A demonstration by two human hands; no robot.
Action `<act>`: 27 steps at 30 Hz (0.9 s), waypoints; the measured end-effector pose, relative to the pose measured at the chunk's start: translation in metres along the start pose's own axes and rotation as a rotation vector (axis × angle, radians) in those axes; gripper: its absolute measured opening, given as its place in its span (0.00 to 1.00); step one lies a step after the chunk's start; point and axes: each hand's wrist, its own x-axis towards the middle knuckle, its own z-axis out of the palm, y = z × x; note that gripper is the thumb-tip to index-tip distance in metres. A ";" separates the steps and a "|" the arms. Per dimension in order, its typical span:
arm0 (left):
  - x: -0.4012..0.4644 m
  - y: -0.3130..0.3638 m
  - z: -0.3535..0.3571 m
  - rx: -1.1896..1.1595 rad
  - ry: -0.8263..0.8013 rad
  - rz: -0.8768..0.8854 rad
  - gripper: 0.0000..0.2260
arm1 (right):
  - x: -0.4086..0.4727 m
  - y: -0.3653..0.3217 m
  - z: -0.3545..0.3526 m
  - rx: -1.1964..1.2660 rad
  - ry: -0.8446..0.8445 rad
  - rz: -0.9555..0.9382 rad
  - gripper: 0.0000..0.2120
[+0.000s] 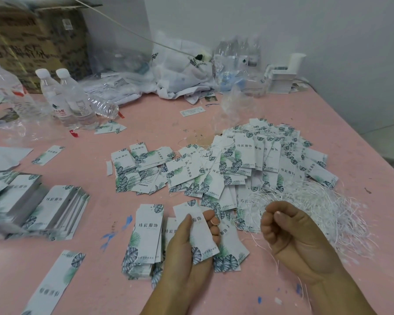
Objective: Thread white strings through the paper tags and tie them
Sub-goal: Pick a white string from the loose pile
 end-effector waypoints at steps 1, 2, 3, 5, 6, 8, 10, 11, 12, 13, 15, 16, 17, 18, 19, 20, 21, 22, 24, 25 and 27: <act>-0.001 0.000 0.000 0.002 -0.006 -0.007 0.20 | 0.002 0.002 -0.003 -0.001 0.003 -0.033 0.21; -0.002 0.000 0.000 0.007 -0.016 -0.011 0.22 | 0.002 0.001 -0.001 -0.008 0.009 -0.060 0.16; -0.002 0.000 0.000 0.020 -0.028 -0.011 0.23 | 0.005 0.003 -0.006 -0.006 0.008 -0.099 0.08; -0.004 -0.001 0.000 0.066 -0.049 0.002 0.23 | 0.007 0.003 -0.008 0.018 0.043 -0.190 0.08; -0.004 -0.003 0.000 0.103 -0.053 0.017 0.23 | 0.007 0.003 -0.009 0.015 0.045 -0.224 0.11; -0.005 -0.007 -0.001 0.225 -0.051 0.047 0.21 | 0.007 0.002 -0.008 -0.034 0.058 -0.303 0.10; -0.007 -0.011 -0.004 0.400 -0.065 0.060 0.18 | 0.007 0.004 -0.006 -0.149 0.049 -0.349 0.04; -0.008 -0.013 -0.005 0.486 -0.070 0.064 0.16 | 0.007 0.006 -0.007 -0.197 0.060 -0.348 0.03; -0.009 -0.014 -0.007 0.551 -0.065 0.075 0.15 | 0.006 0.009 -0.006 -0.231 0.075 -0.330 0.02; -0.009 -0.015 -0.009 0.595 -0.042 0.090 0.15 | 0.005 0.013 -0.007 -0.256 0.092 -0.310 0.03; -0.009 -0.016 -0.012 0.640 0.015 0.128 0.18 | 0.002 0.019 0.000 -0.333 0.132 -0.272 0.02; -0.009 -0.016 -0.013 0.666 0.031 0.151 0.19 | 0.001 0.023 0.004 -0.389 0.148 -0.258 0.03; -0.010 -0.017 -0.014 0.700 0.035 0.176 0.19 | -0.001 0.027 0.006 -0.451 0.157 -0.251 0.07; -0.010 -0.017 -0.014 0.730 0.031 0.202 0.18 | -0.002 0.029 0.009 -0.521 0.161 -0.245 0.10; -0.010 -0.017 -0.014 0.755 0.018 0.225 0.17 | -0.003 0.032 0.011 -0.590 0.166 -0.254 0.12; -0.010 -0.018 -0.013 0.774 0.001 0.246 0.17 | -0.004 0.034 0.014 -0.658 0.174 -0.266 0.12; -0.010 -0.018 -0.013 0.789 -0.011 0.263 0.16 | -0.004 0.037 0.015 -0.715 0.172 -0.275 0.11; -0.010 -0.018 -0.013 0.801 -0.013 0.277 0.15 | -0.004 0.039 0.018 -0.762 0.179 -0.278 0.09; -0.010 -0.019 -0.012 0.820 -0.005 0.305 0.11 | -0.003 0.043 0.020 -0.824 0.191 -0.276 0.05; -0.011 -0.019 -0.011 0.826 -0.003 0.319 0.10 | -0.003 0.044 0.020 -0.850 0.194 -0.283 0.04; -0.013 -0.020 -0.011 0.836 -0.007 0.339 0.09 | -0.004 0.046 0.022 -0.895 0.202 -0.313 0.07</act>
